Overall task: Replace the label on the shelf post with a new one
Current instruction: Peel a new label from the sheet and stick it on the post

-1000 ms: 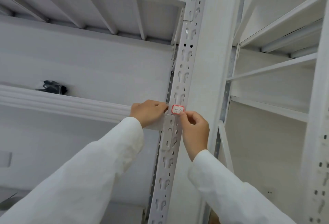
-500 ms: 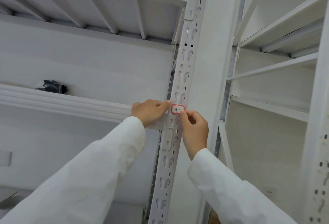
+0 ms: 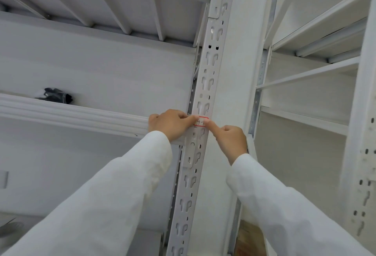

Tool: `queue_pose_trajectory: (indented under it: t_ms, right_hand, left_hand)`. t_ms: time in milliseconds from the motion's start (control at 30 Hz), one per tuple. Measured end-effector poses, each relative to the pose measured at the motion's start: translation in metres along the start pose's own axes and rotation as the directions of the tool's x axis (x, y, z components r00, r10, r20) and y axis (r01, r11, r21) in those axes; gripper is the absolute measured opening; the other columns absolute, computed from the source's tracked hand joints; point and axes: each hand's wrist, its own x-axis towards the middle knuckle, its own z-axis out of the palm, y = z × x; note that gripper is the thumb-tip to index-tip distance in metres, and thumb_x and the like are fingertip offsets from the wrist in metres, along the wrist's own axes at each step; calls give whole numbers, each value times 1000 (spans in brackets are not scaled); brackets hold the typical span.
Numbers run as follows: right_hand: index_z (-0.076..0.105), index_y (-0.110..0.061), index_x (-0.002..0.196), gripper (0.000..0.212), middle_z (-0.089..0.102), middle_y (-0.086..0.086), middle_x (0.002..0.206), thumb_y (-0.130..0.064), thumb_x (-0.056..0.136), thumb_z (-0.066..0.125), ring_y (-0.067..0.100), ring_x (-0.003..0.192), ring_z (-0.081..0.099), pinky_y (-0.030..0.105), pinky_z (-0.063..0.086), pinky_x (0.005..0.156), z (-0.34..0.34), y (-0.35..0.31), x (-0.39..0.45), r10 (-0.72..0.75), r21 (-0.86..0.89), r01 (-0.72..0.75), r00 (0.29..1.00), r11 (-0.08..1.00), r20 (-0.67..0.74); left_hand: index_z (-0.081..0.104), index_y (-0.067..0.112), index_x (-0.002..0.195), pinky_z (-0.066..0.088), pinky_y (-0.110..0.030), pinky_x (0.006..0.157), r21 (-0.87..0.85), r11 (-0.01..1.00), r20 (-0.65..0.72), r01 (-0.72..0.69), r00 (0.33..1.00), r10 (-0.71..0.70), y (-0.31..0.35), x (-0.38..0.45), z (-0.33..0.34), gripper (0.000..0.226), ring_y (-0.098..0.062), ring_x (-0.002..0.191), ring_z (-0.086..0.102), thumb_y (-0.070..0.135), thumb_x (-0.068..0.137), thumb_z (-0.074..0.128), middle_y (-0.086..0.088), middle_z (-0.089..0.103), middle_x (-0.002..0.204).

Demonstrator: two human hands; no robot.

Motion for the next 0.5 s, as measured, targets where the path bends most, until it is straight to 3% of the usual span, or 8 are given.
queue_pose_trajectory:
  t_ms: [67,133,200,367,500]
  right_hand:
    - [48,-16,64,52,58,0,73,-65,67,65,19,68,55,32,45,68,-4,-1,3,1,92,-9,996,996,84]
    - [61,-21,84,40,66,-2,90,-60,75,63,15,83,64,33,51,78,-3,-7,5,-28,161,-5,979,987,201]
    - [63,-21,98,35,68,-1,100,-52,83,59,14,89,66,33,54,78,0,-14,7,-55,181,3,956,984,287]
    - [65,-16,101,17,69,1,94,-27,94,55,13,81,68,20,56,64,-1,-10,7,-109,315,-16,920,949,375]
    - [61,-14,116,25,69,5,105,-14,92,57,16,93,67,26,57,78,-5,-5,8,-176,320,35,889,947,424]
  left_hand:
    - [69,28,86,20,-29,84,14,1000,20,2,1000,-2,0,1,-2,47,-17,97,58,64,87,38,4,71,97]
    - [70,25,91,21,-30,85,24,1000,44,7,999,-8,3,1,-5,55,-18,96,58,66,87,34,3,71,99]
    - [70,27,91,21,-31,87,25,1000,59,7,998,-8,5,0,-5,55,-16,100,57,69,85,36,6,70,101]
    - [63,32,86,21,-30,91,24,1000,61,5,998,-6,6,-3,-6,35,-14,105,57,61,87,43,8,69,103]
    - [65,35,95,22,-31,98,-16,1000,113,7,994,-5,5,-3,-11,28,-13,112,52,57,87,49,12,66,112]
